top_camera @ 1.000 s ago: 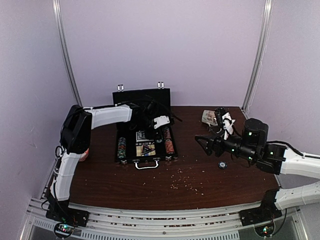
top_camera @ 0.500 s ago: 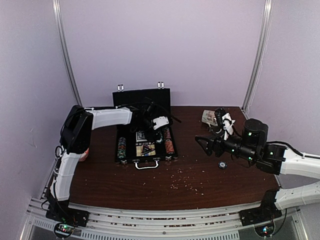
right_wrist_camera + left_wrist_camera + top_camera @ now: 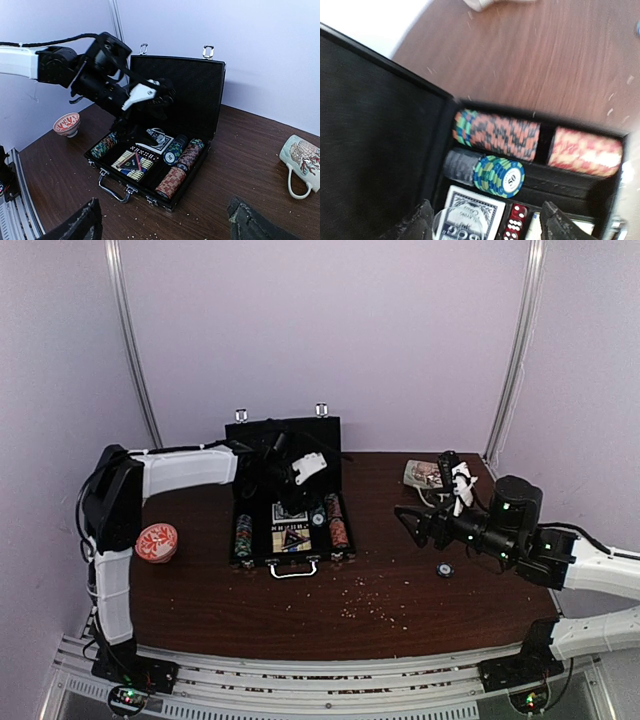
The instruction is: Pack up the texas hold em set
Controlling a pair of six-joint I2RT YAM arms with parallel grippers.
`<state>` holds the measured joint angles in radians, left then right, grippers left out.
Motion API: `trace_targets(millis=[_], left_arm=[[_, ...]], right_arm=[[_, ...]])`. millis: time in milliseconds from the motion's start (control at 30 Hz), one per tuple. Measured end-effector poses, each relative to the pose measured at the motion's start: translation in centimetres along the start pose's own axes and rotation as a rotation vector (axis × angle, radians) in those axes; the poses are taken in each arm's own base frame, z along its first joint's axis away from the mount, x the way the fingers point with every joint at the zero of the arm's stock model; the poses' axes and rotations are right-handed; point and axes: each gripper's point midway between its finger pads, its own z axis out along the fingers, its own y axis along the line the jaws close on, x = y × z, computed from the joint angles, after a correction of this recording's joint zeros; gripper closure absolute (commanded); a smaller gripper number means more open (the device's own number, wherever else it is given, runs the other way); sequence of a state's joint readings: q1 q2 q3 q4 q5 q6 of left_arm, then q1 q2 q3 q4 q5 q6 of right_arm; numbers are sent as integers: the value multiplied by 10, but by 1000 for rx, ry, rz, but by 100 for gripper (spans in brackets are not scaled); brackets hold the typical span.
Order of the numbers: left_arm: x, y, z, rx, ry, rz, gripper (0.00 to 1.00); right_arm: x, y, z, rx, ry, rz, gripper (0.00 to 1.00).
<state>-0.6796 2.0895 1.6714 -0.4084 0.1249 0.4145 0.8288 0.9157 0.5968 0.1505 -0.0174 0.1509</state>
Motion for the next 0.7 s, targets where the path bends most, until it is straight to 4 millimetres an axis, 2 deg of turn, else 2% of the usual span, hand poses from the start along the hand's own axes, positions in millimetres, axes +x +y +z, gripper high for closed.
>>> trace_targets(millis=[100,233,333,433,567,700], left_arm=[[-21,2,-36,-30,-105,-66,24],[-39,-2,-108,-73,-284,-206,22],[-44,-5,-163,-116,-421,-320,13],[-34,-7,-202,-162,-511,-436,8],[-10,-18,-227,-181,-564,-564,3],[14,-29,-232,-175,-576,-644,2]], right_arm=[[-3,-7,-3,34,-9,15,0],[-2,-30,-8,143,-8,54,0],[8,-55,-9,256,39,107,0],[26,-86,-7,377,119,178,0],[69,-122,-8,528,263,283,1],[109,-138,-14,613,395,355,6]])
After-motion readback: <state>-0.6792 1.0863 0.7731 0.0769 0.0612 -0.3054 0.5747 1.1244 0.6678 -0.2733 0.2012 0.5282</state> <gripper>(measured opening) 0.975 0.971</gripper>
